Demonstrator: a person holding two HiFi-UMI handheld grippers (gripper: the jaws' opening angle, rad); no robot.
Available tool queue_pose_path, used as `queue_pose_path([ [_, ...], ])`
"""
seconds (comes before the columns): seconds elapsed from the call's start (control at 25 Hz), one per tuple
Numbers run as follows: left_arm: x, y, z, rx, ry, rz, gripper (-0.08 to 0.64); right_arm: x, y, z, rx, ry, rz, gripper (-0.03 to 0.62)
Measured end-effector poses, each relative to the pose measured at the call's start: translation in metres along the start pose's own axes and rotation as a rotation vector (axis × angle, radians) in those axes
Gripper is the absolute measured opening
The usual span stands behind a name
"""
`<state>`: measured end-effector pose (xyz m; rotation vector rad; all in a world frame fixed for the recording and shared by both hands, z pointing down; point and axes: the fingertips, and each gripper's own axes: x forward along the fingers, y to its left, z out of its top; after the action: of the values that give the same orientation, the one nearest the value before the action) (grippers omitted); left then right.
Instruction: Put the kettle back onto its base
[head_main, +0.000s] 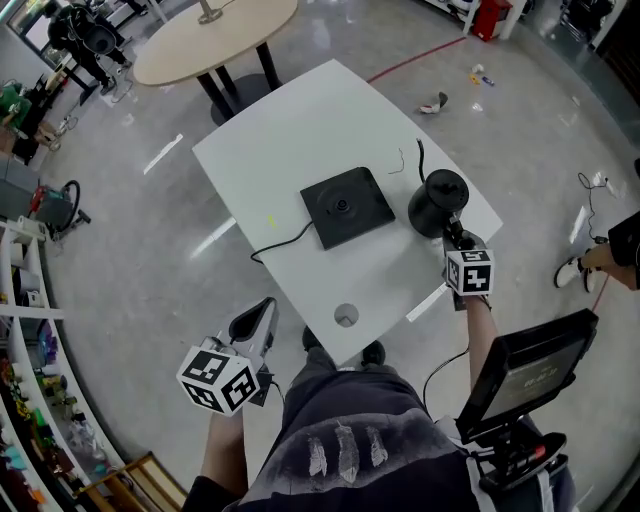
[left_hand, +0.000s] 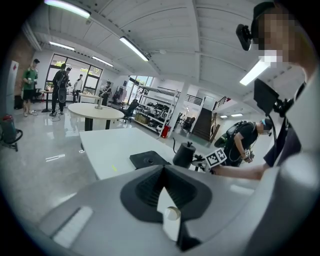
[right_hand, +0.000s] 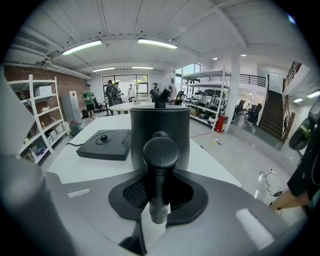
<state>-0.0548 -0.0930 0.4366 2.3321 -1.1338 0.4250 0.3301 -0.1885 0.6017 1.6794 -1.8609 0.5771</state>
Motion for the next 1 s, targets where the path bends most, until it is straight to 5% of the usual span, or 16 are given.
queue_pose_path([
  [1.0,0.005,0.02,0.006,-0.028,-0.031,-0.031,0.0,-0.043,0.016,0.052,-0.015,-0.11,0.046,0.052],
])
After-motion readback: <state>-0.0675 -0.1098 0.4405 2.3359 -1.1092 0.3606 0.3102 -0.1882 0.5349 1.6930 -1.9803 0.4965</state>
